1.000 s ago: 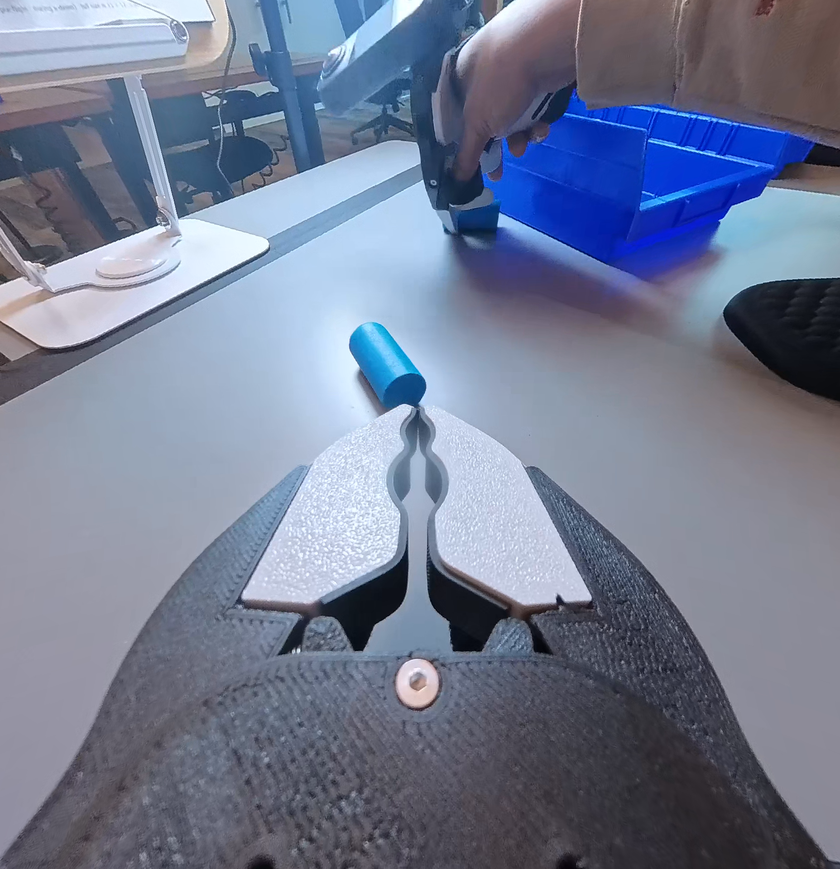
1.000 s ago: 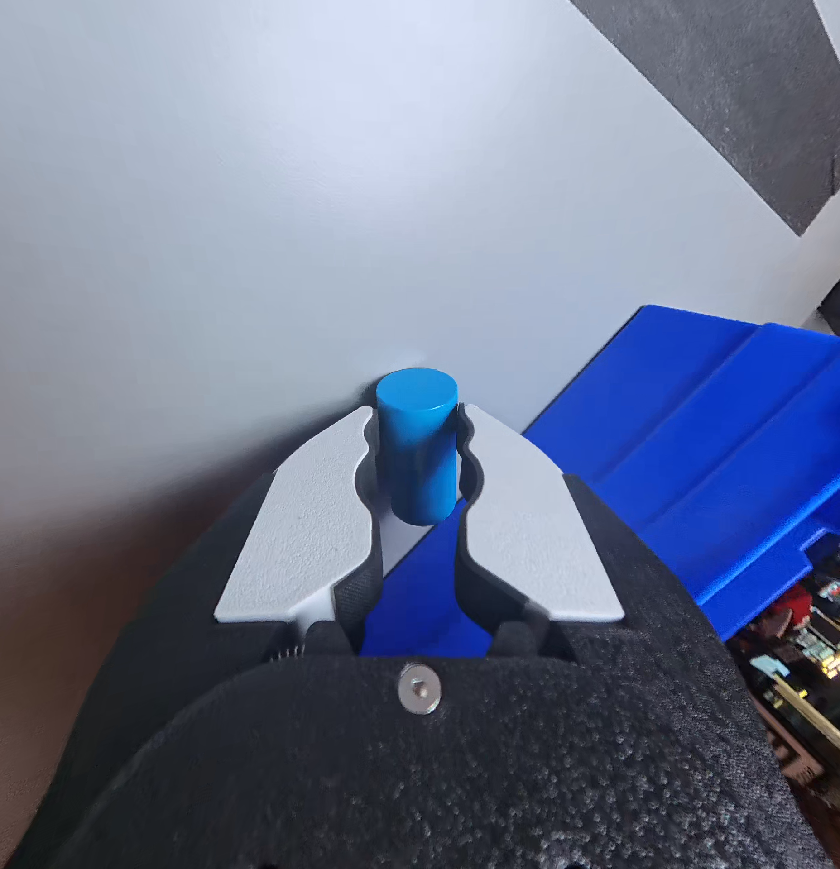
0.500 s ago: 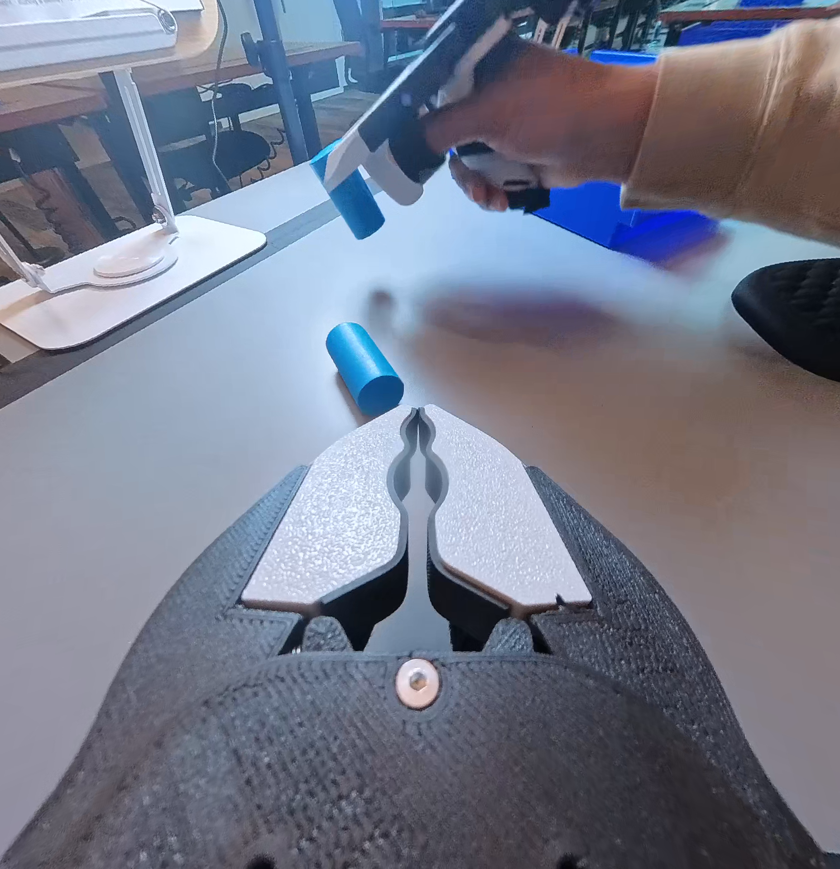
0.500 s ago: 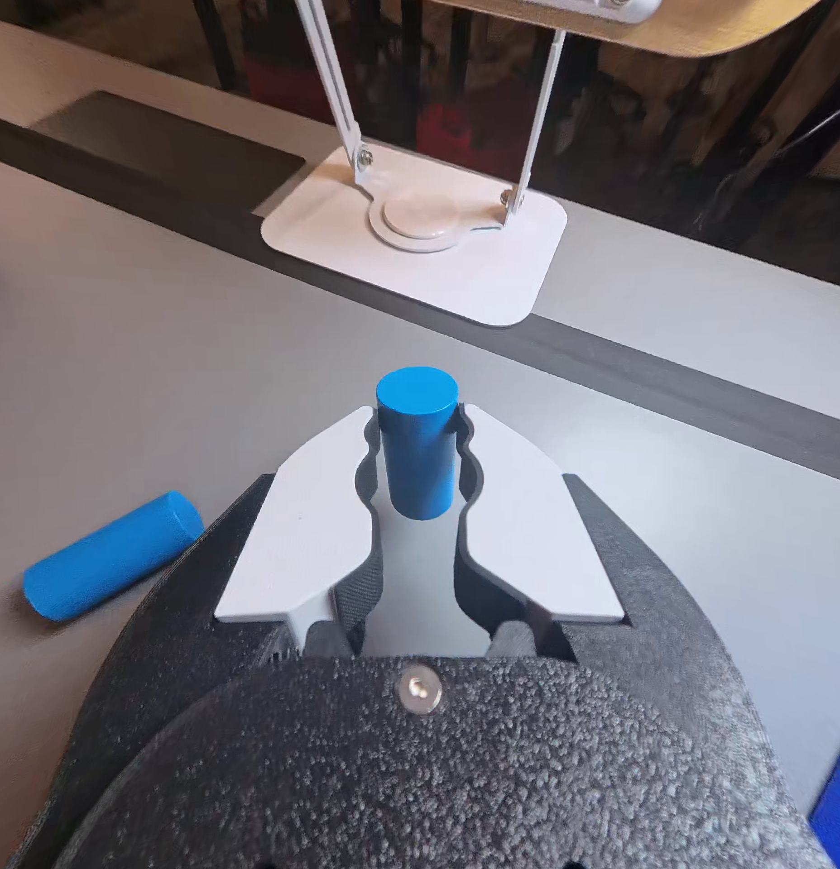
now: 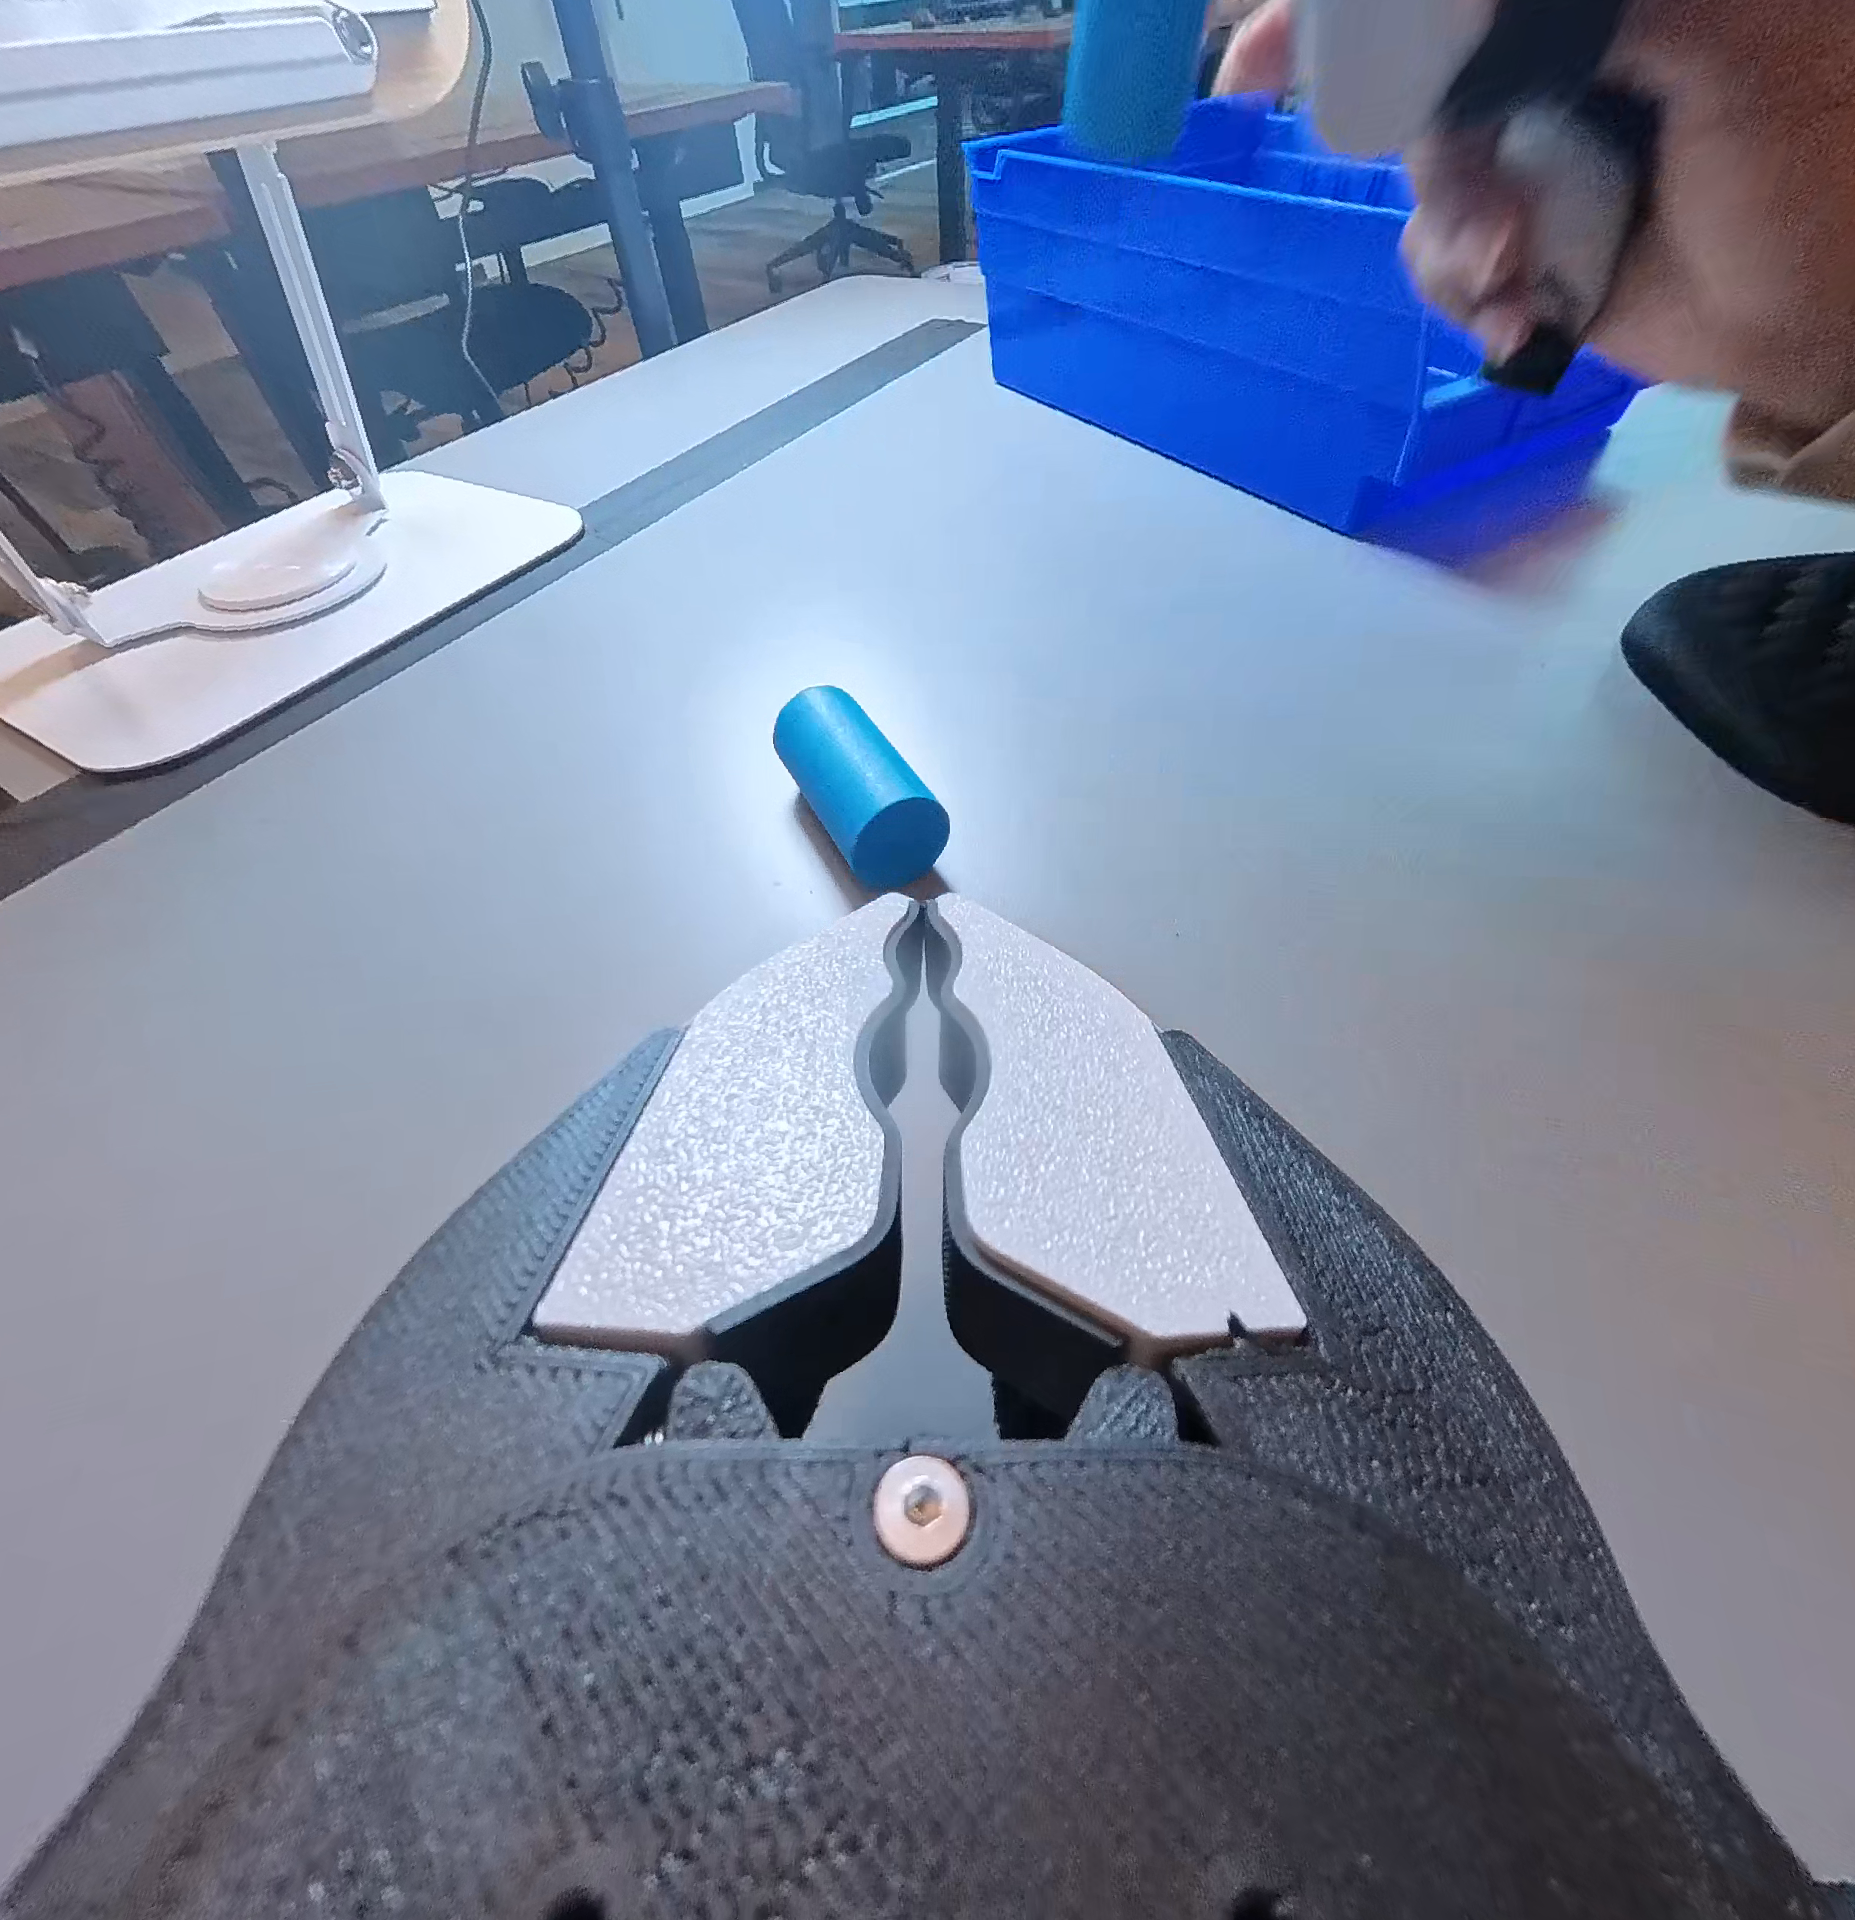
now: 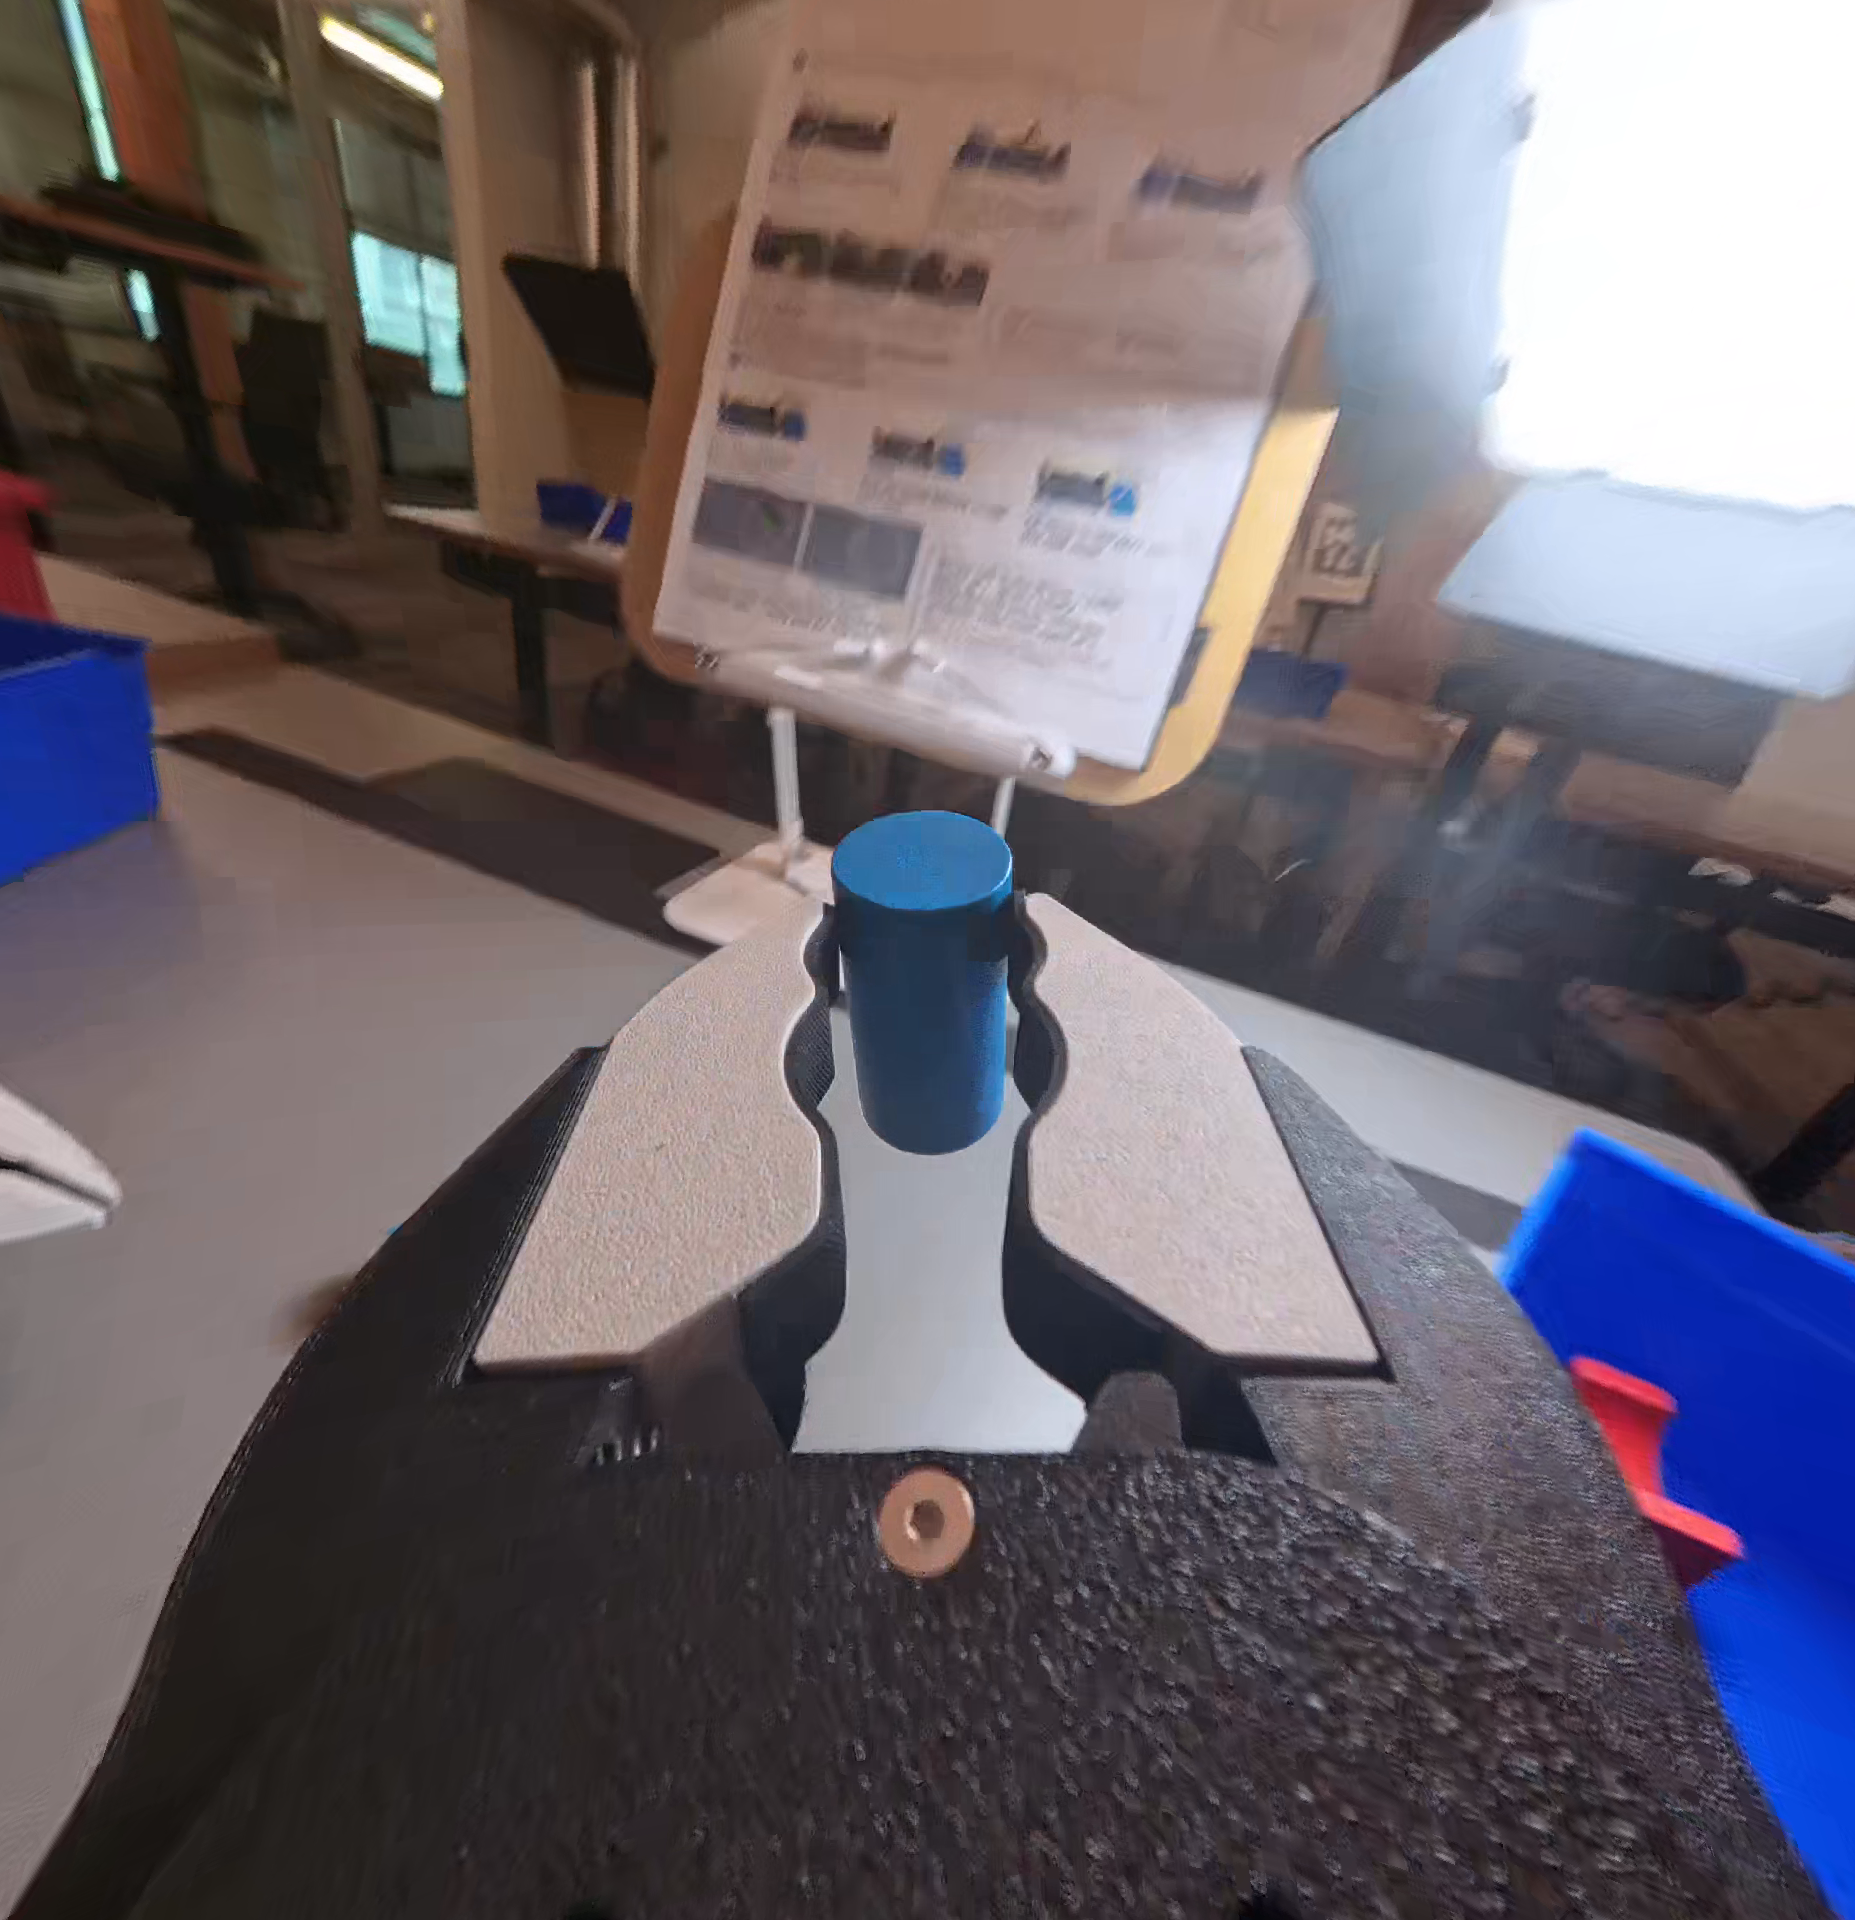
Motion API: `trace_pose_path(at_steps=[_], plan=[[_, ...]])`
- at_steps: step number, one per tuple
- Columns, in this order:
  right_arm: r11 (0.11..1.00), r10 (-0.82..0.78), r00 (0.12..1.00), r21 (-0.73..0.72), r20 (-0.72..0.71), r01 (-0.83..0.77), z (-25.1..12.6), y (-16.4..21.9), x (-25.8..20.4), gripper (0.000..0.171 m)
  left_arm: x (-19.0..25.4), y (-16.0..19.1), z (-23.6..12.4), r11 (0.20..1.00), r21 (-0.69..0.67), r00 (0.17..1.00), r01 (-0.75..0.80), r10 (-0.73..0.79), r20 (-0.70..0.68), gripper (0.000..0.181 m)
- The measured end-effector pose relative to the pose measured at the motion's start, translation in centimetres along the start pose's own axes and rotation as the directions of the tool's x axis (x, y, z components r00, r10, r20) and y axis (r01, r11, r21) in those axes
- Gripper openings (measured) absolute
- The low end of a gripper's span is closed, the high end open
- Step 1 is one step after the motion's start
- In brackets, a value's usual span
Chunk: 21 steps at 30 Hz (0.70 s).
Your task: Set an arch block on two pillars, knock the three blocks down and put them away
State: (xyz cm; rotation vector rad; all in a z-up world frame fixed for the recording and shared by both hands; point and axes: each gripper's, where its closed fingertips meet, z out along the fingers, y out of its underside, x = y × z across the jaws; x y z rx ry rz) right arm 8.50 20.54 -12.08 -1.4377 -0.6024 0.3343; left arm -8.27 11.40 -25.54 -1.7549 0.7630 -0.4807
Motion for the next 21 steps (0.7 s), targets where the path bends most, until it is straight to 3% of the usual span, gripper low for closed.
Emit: trace_pose_path(at_steps=[2, 4, 9, 15, 21], plan=[[0.998, 0.005, 0.994, 0.059, -0.112, 0.001, -2.0, -2.8, 4.7, 0.031, 0.0, 0.0, 0.1, 1.0, -0.002, 1.0, 0.017, -0.017, -0.004, 0.0], [1.0, 0.013, 0.964, 0.03, -0.265, -0.005, -3.2, -3.1, 10.9, 0.031, 0.1, 0.0, 0.2, 1.0, 0.0, 1.0, 0.02, -0.02, -0.008, 0.0], [0.937, -0.116, 0.83, -0.336, -0.546, -0.091, -4.0, 5.6, 24.0, 0.032, 0.4, -0.1, 0.1, 1.0, -0.002, 1.0, -0.006, 0.006, -0.003, 0.0], [0.621, -0.113, 0.839, -0.697, -0.532, -0.358, -3.9, 17.0, 28.0, 0.032, 0.2, 0.1, 0.1, 1.0, -0.009, 1.0, 0.011, -0.012, -0.005, 0.0], [0.46, -0.069, 0.844, -0.768, -0.532, -0.446, -3.1, 20.7, 29.0, 0.032, 0.2, 0.2, 0.1, 1.0, -0.012, 1.0, 0.0, 0.0, -0.004, 0.0]])
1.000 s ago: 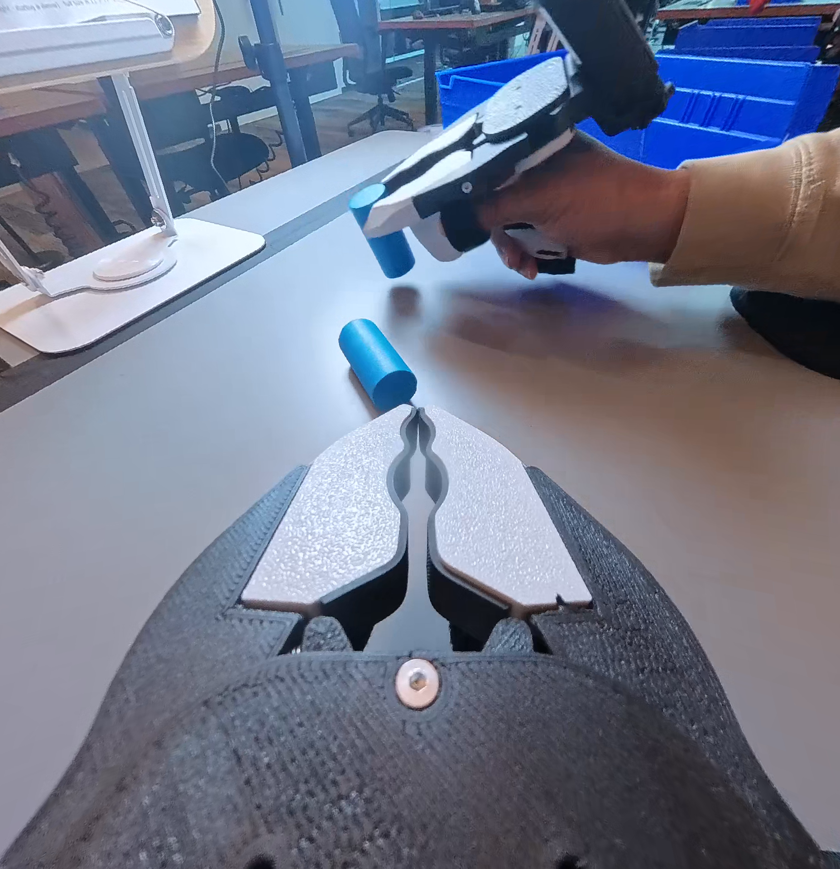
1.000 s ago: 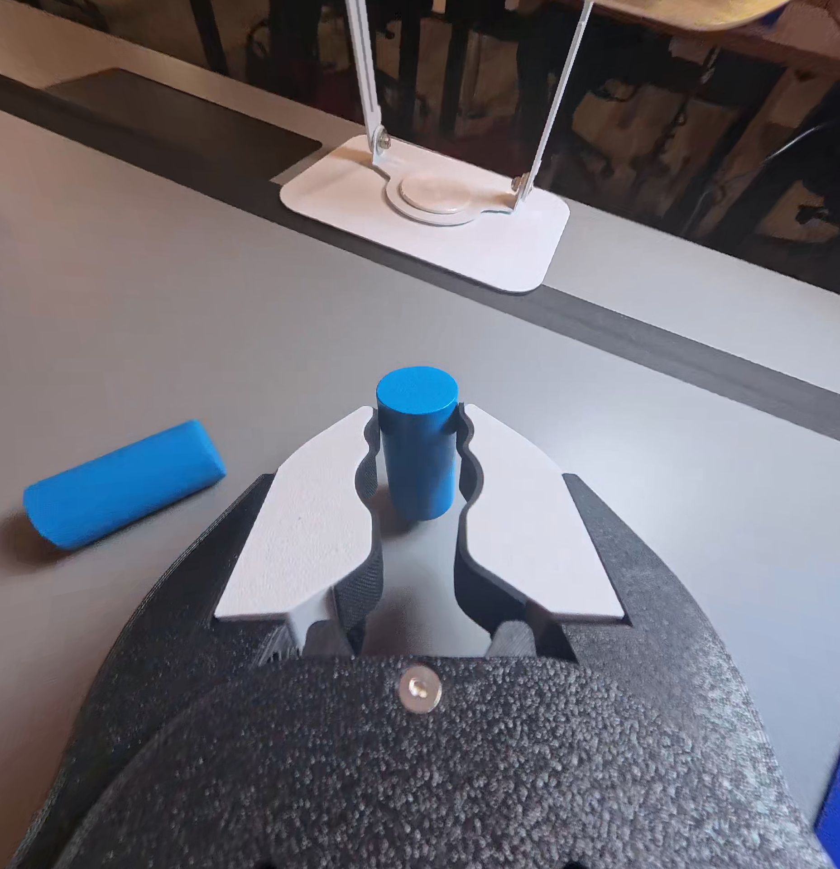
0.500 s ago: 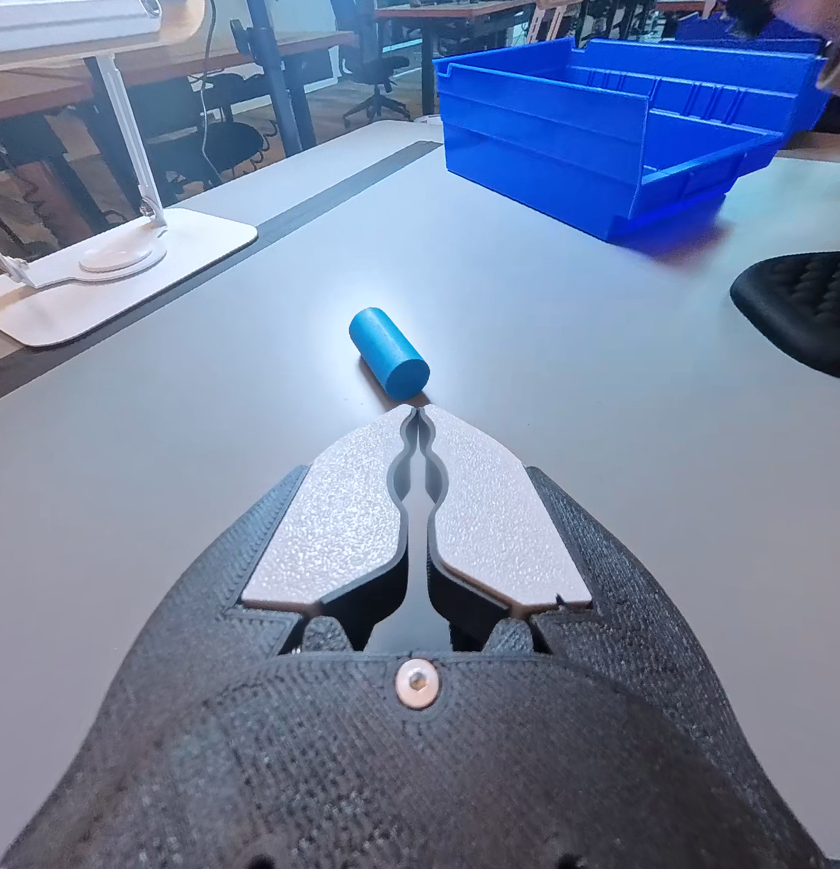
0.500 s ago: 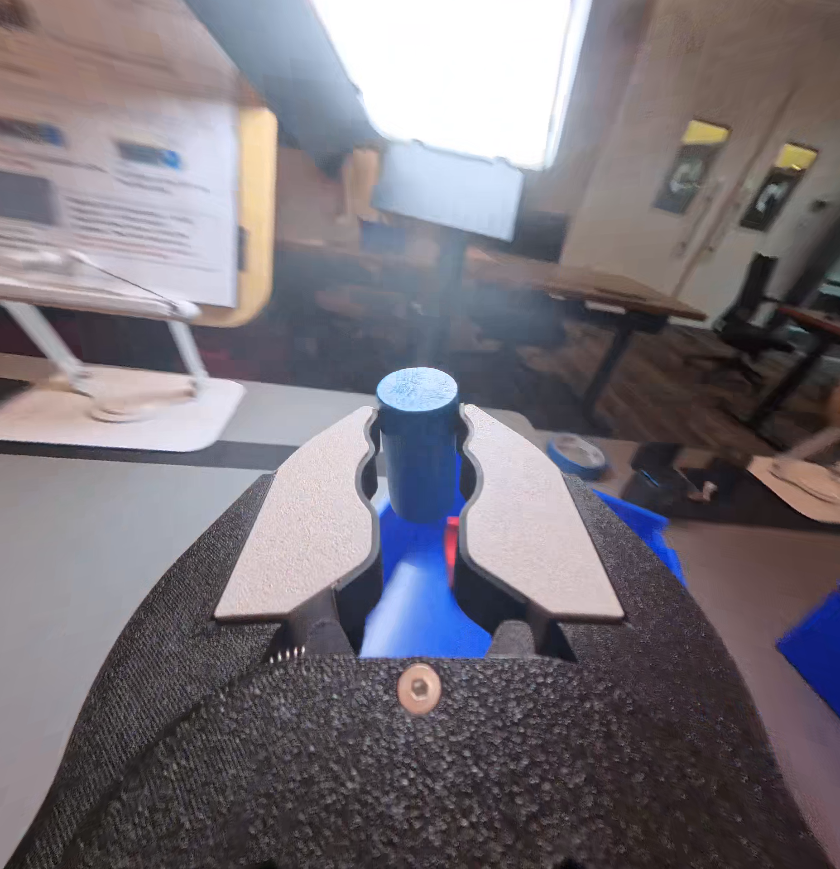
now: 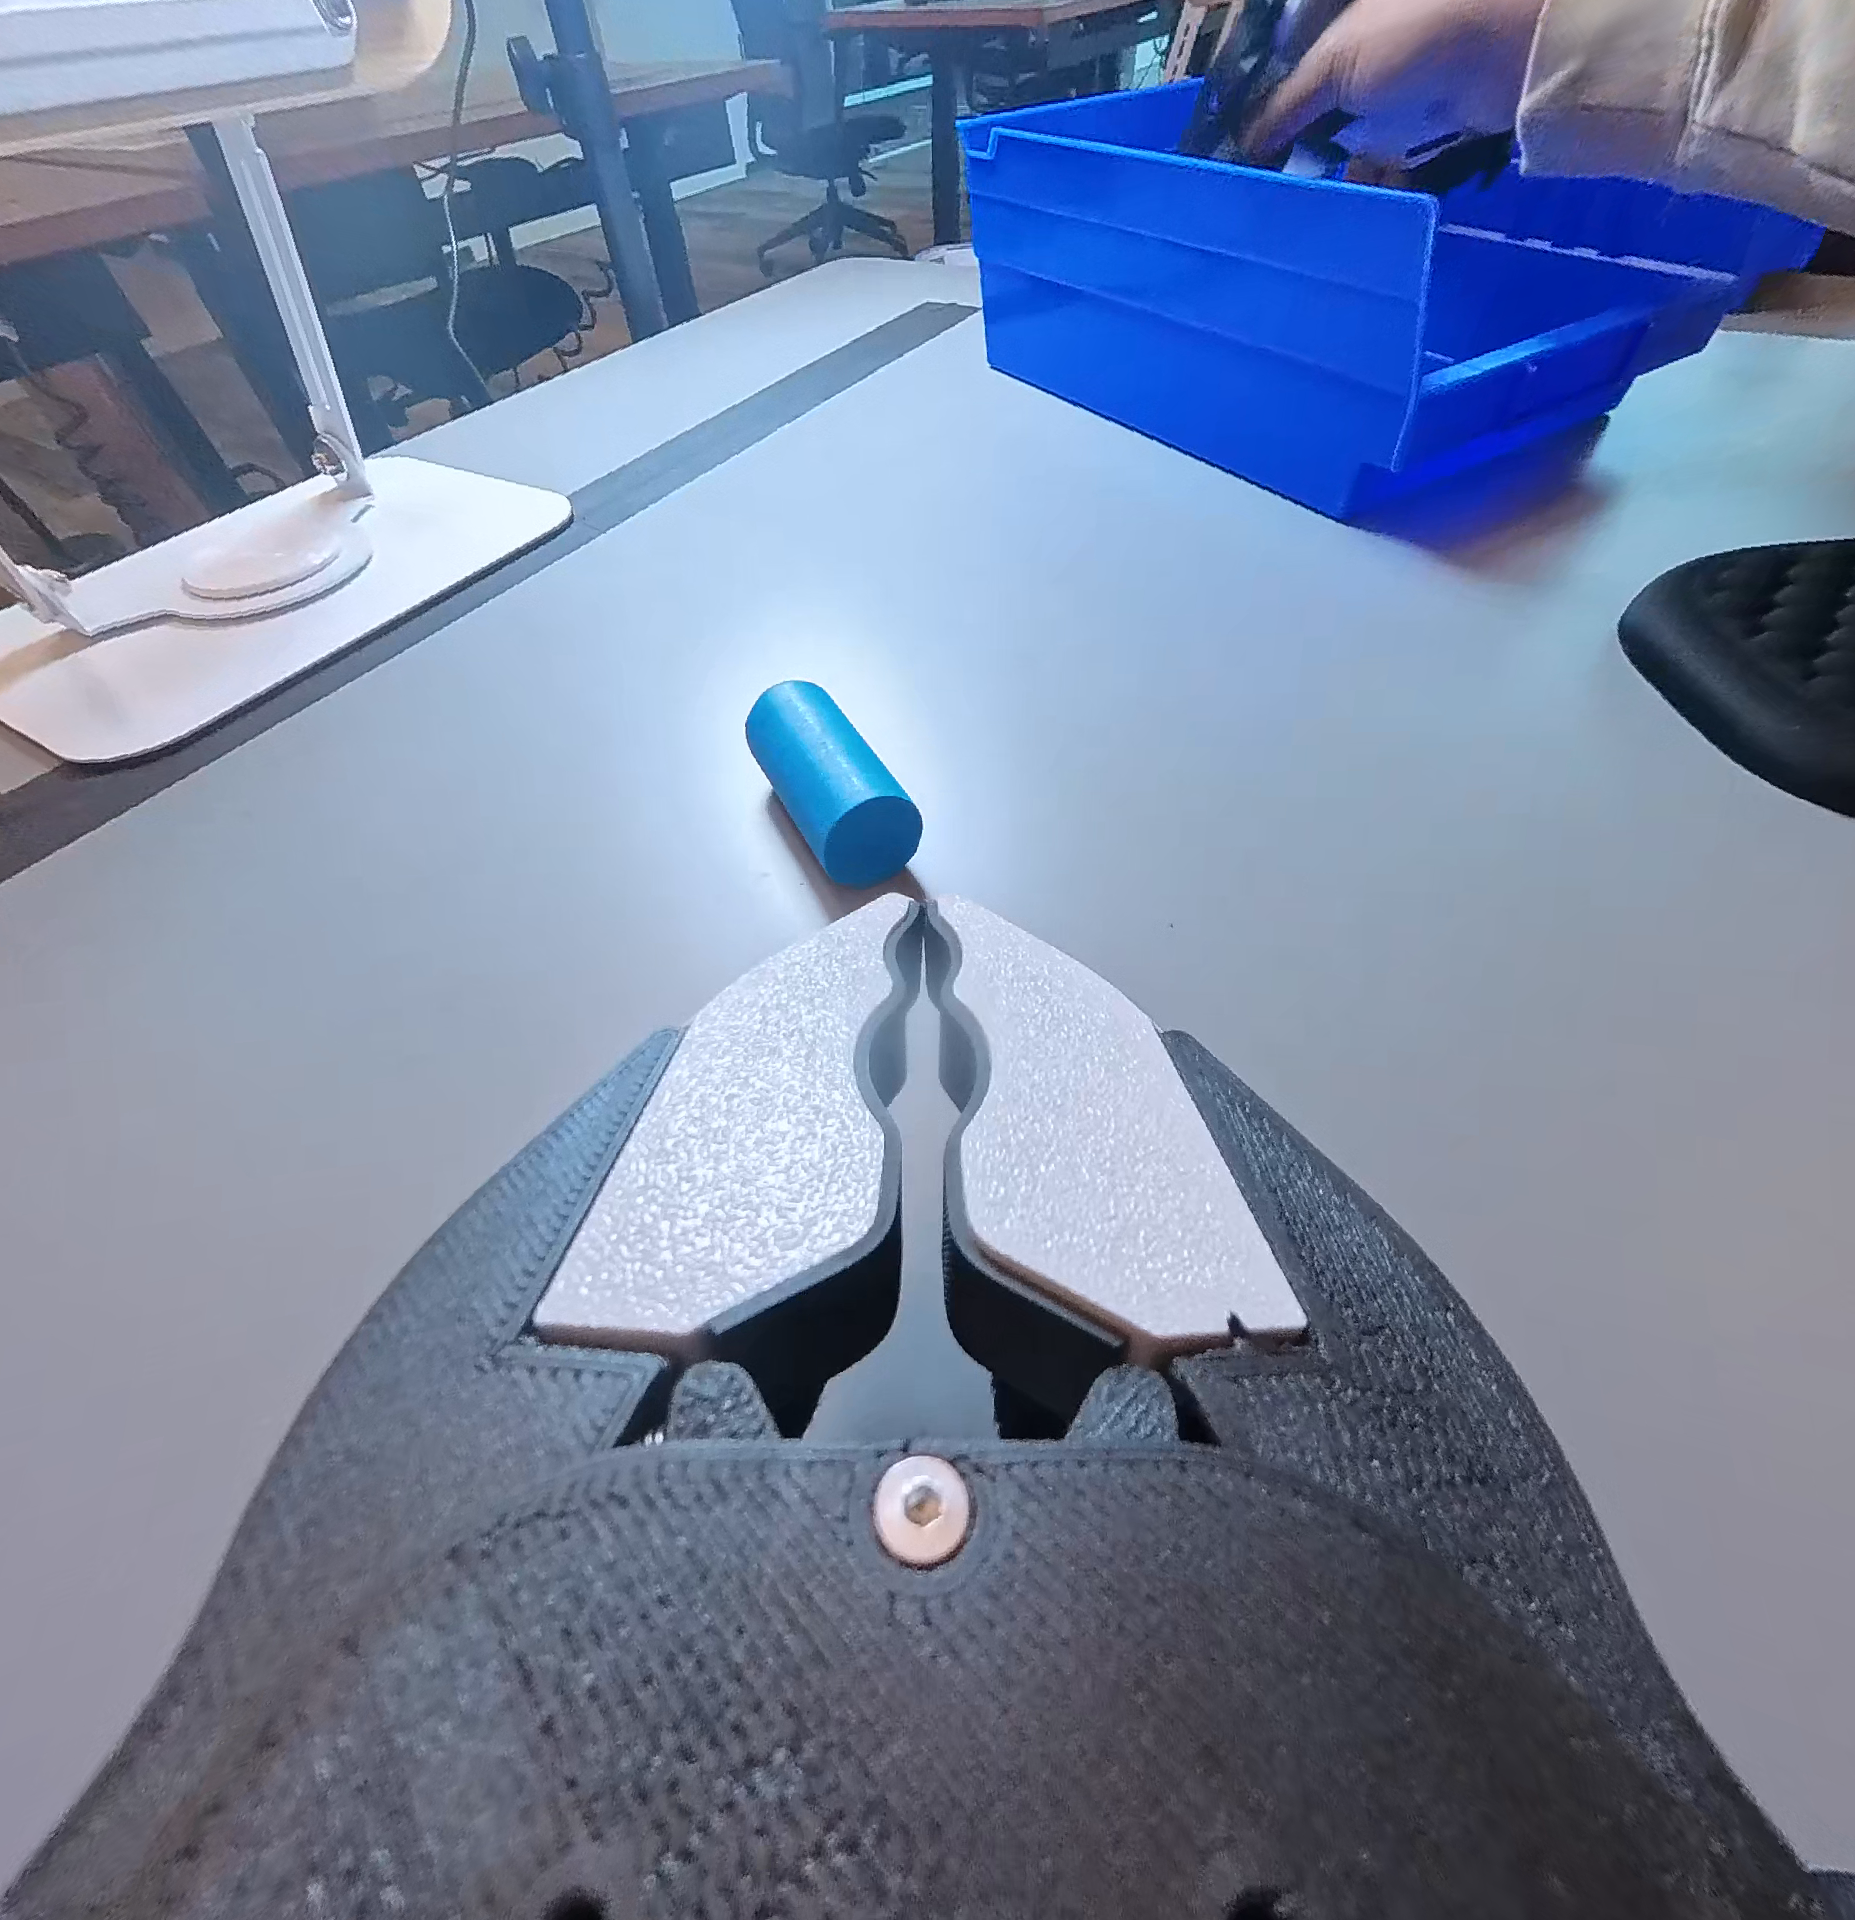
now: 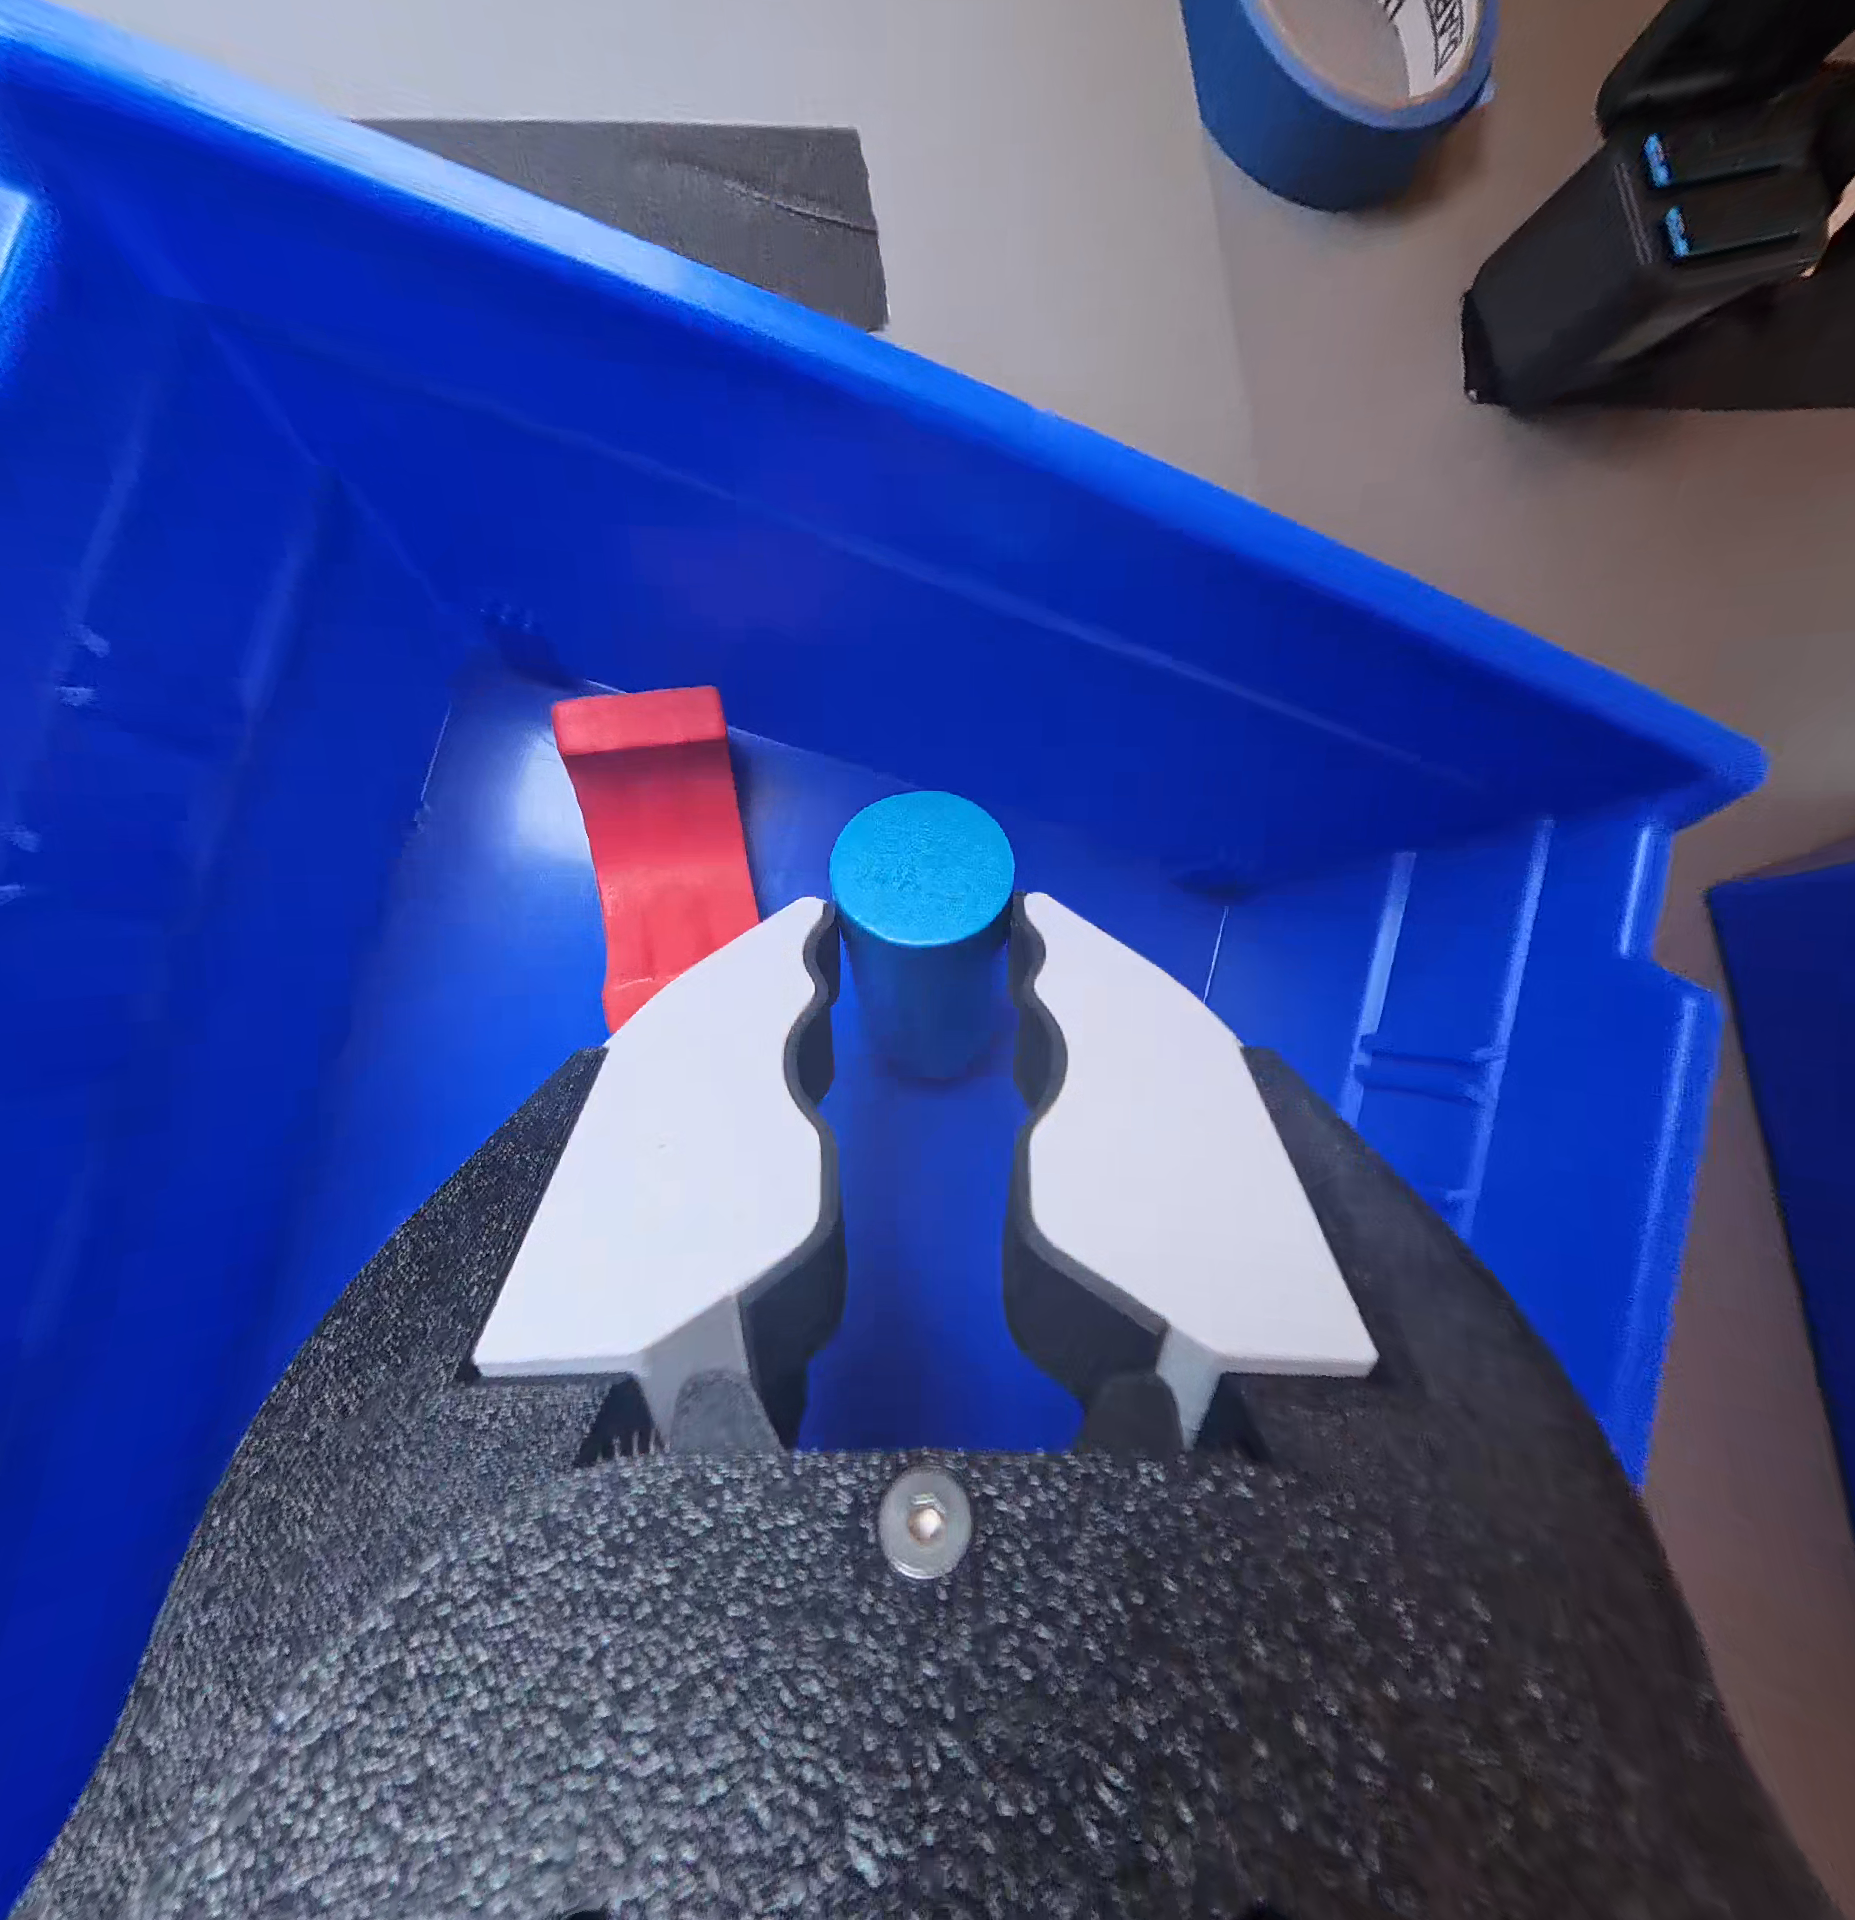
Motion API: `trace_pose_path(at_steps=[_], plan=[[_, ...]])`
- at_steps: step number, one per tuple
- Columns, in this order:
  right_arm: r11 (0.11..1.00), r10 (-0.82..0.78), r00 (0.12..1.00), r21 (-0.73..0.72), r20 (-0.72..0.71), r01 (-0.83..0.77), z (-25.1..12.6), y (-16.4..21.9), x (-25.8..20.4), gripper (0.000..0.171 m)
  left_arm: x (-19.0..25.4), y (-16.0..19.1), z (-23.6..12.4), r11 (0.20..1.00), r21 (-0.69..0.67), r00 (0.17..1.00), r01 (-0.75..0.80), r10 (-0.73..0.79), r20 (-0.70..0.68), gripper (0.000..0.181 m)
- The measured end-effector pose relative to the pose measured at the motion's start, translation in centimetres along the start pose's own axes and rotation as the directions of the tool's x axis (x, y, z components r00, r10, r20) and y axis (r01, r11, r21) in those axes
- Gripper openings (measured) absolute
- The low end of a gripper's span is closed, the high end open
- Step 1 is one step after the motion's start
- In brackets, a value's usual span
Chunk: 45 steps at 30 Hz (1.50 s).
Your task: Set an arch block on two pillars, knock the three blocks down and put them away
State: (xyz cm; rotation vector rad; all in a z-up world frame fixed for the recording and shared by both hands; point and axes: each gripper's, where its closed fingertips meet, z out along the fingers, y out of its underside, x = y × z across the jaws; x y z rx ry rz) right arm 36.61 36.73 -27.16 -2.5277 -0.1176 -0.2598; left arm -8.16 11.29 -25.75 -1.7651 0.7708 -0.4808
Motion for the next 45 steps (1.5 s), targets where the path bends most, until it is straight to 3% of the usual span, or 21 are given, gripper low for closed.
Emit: trace_pose_path(at_steps=[3, 6, 10, 13, 16, 18, 20, 23, 26, 27, 30, 32, 34, 37, 40, 43, 45], plan=[[0.999, -0.001, 0.999, 0.052, -0.045, 0.004, -0.1, -1.5, 0.6, 0.042, 0.0, 0.0, 0.0, 1.0, -0.002, 1.0, -0.004, 0.004, -0.004, 0.0], [0.96, 0.009, 1.0, 0.28, 0.023, -0.015, -3.1, -5.4, -1.1, 0.046, 0.1, 0.0, 0.0, 1.0, -0.001, 1.0, -0.003, 0.003, -0.01, 0.0], [0.837, -0.109, 0.98, 0.547, 0.166, 0.001, -10.7, -9.6, -7.9, 0.045, 0.2, 0.0, 0.1, 1.0, -0.003, 1.0, -0.008, 0.008, -0.014, 0.0], [0.737, -0.299, 0.934, 0.669, 0.198, 0.094, -17.1, -10.2, -15.6, 0.044, 0.2, 0.0, 0.1, 1.0, -0.003, 1.0, -0.012, 0.011, -0.009, 0.0], [0.729, -0.481, 0.819, 0.662, 0.314, 0.174, -20.9, -7.2, -25.3, 0.043, 0.1, 0.0, 0.1, 1.0, -0.004, 1.0, -0.012, 0.012, 0.001, 0.0], [0.79, -0.562, 0.677, 0.553, 0.476, 0.267, -21.0, -2.6, -32.0, 0.064, -0.1, -0.1, -0.1, 1.0, 0.002, 1.0, -0.017, 0.017, 0.014, 0.0], [0.771, -0.635, 0.537, 0.49, 0.555, 0.406, -20.5, 2.5, -37.0, 0.075, -0.3, -0.3, -0.2, 1.0, 0.007, 0.999, -0.027, 0.027, 0.026, 0.0], [0.649, -0.755, 0.431, 0.47, 0.494, 0.598, -17.9, 7.6, -40.3, 0.087, -0.4, -0.6, -0.4, 0.999, 0.013, 0.998, -0.052, 0.052, 0.04, 0.0], [0.614, -0.778, 0.417, 0.433, 0.47, 0.659, -15.1, 9.7, -41.9, 0.086, -0.1, -0.6, -0.2, 0.996, 0.008, 0.996, -0.085, 0.084, 0.035, 0.0], [0.593, -0.797, 0.423, 0.431, 0.431, 0.68, -14.3, 9.6, -42.0, 0.066, 0.0, -0.4, -0.1, 0.996, 0.001, 0.995, -0.093, 0.093, 0.029, 0.0], [0.551, -0.827, 0.385, 0.457, 0.409, 0.698, -14.8, 9.2, -42.1, 0.066, 0.3, 0.0, 0.1, 0.993, -0.019, 0.993, -0.118, 0.118, 0.022, 0.0], [0.525, -0.849, 0.368, 0.525, 0.378, 0.67, -17.4, 7.7, -41.1, 0.066, 0.3, -0.2, 0.0, 0.991, -0.016, 0.991, -0.13, 0.131, 0.03, 0.0], [0.529, -0.848, 0.405, 0.566, 0.341, 0.632, -20.2, 5.1, -38.4, 0.066, 0.2, -0.3, -0.1, 0.992, -0.011, 0.991, -0.128, 0.128, 0.033, 0.0], [0.601, -0.777, 0.574, 0.575, 0.258, 0.555, -21.8, -0.6, -31.1, 0.067, 0.2, 0.1, 0.2, 0.992, -0.024, 0.992, -0.126, 0.127, 0.028, 0.0], [0.726, -0.605, 0.785, 0.496, 0.131, 0.476, -19.6, -5.6, -20.5, 0.067, 0.2, 0.6, 0.4, 0.99, -0.043, 0.991, -0.131, 0.132, 0.03, 0.0], [0.856, -0.318, 0.947, 0.442, 0.04, 0.269, -15.9, -7.8, -9.8, 0.067, 0.1, 0.4, 0.2, 0.992, -0.036, 0.992, -0.119, 0.12, 0.037, 0.0], [0.914, -0.156, 0.987, 0.382, 0.022, 0.136, -12.5, -6.7, -4.7, 0.067, 0.0, 0.4, 0.2, 0.994, -0.034, 0.993, -0.108, 0.109, 0.038, 0.0]])
